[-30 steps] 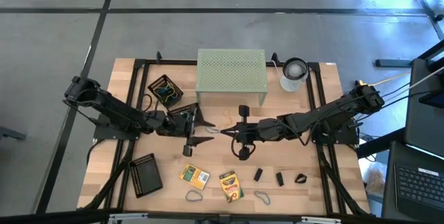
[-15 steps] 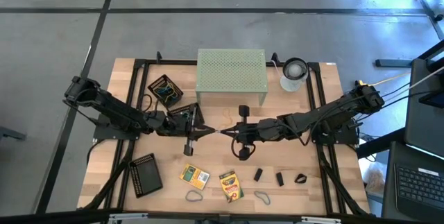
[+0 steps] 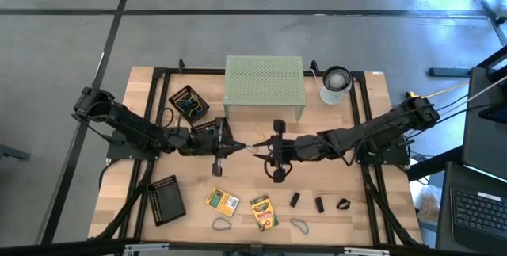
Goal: Pick & Place Office Desk Supplies
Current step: Put the blue rubber band into the top black bin
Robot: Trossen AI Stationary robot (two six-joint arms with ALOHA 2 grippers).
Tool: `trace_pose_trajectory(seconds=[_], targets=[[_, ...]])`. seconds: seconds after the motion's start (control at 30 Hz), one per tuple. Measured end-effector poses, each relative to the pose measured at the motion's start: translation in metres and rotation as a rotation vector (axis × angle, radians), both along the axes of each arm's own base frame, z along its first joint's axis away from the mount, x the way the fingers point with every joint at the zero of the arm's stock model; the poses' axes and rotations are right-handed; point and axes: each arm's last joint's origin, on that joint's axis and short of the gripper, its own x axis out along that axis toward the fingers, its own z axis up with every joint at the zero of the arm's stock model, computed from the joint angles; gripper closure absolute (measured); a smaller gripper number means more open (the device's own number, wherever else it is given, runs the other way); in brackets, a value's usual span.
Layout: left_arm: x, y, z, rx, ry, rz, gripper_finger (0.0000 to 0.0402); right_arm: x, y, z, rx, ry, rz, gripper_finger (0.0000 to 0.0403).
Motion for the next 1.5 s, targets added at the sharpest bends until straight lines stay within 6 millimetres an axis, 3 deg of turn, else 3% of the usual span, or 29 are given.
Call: trace_pose_trajectory(seconds=[0.2, 0.4, 0.67, 0.97, 1.1, 1.5], targets=[[-0.004, 0.008, -0.015, -0.092, 0.188, 0.227, 0.0397, -0.013, -0.004, 0.001, 0.051, 0.104, -0.03, 0.0177], [-0.026, 0.016, -0.014, -0.192, 0.34, 0.323, 0.0396, -0.023, -0.007, -0.006, 0.113, 0.221, -0.081, 0.0139], [-0.082, 0.049, 0.0, -0.286, 0.463, 0.565, 0.0396, -0.024, -0.008, -0.009, 0.144, 0.25, -0.103, 0.0142], [-0.132, 0.088, -0.019, -0.434, 0.621, 1.022, 0.0396, -0.024, -0.008, -0.009, 0.144, 0.251, -0.104, 0.016], [-0.137, 0.099, -0.025, -0.473, 0.653, 1.154, 0.0396, -0.024, -0.008, -0.01, 0.144, 0.252, -0.104, 0.0165], [-0.127, 0.123, -0.041, -0.415, 0.786, 1.319, 0.0396, -0.024, -0.008, -0.01, 0.143, 0.253, -0.104, 0.0167]])
